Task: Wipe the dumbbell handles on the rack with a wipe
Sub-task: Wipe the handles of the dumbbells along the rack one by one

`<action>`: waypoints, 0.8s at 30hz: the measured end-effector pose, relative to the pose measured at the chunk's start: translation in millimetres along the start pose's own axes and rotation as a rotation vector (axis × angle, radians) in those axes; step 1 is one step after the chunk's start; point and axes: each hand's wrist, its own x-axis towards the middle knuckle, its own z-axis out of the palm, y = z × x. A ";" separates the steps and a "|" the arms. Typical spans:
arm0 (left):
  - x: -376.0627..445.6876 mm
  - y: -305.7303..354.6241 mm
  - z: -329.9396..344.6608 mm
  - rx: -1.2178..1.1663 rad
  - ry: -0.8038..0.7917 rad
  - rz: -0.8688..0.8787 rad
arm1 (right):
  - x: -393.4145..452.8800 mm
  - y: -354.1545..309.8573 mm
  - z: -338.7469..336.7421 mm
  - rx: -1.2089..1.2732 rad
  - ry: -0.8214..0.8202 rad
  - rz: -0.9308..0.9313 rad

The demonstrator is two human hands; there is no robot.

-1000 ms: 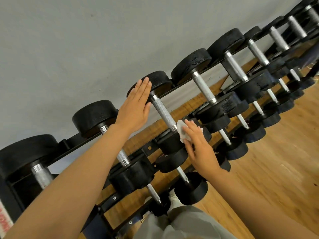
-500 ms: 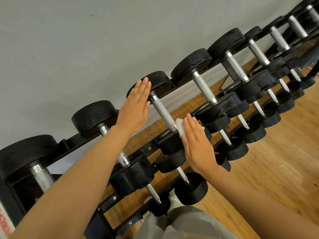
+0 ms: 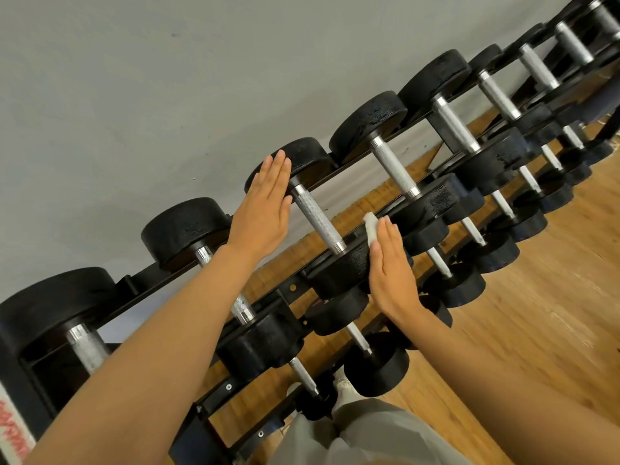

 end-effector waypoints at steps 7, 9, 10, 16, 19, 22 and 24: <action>0.6 2.5 1.1 -0.011 0.003 -0.019 | -48.3 13.5 29.7 -0.581 -0.040 -0.640; 0.4 2.1 0.8 -0.006 0.004 -0.014 | -41.7 24.1 26.1 -0.645 -0.063 -0.723; 0.3 1.5 0.5 -0.005 0.003 -0.008 | -38.2 25.4 23.3 -0.640 -0.064 -0.718; 0.8 1.5 0.1 -0.030 0.000 -0.007 | 2.4 -6.2 7.6 0.039 0.083 0.047; 0.7 2.5 1.2 -0.049 0.008 -0.010 | -5.9 -18.1 20.3 -0.120 0.150 0.001; 1.0 0.1 2.7 -0.038 0.016 -0.007 | -39.1 -1.2 41.5 -0.516 0.105 -0.460; 1.4 -0.7 3.6 -0.032 0.018 -0.002 | -41.5 12.1 43.5 -0.632 0.081 -0.579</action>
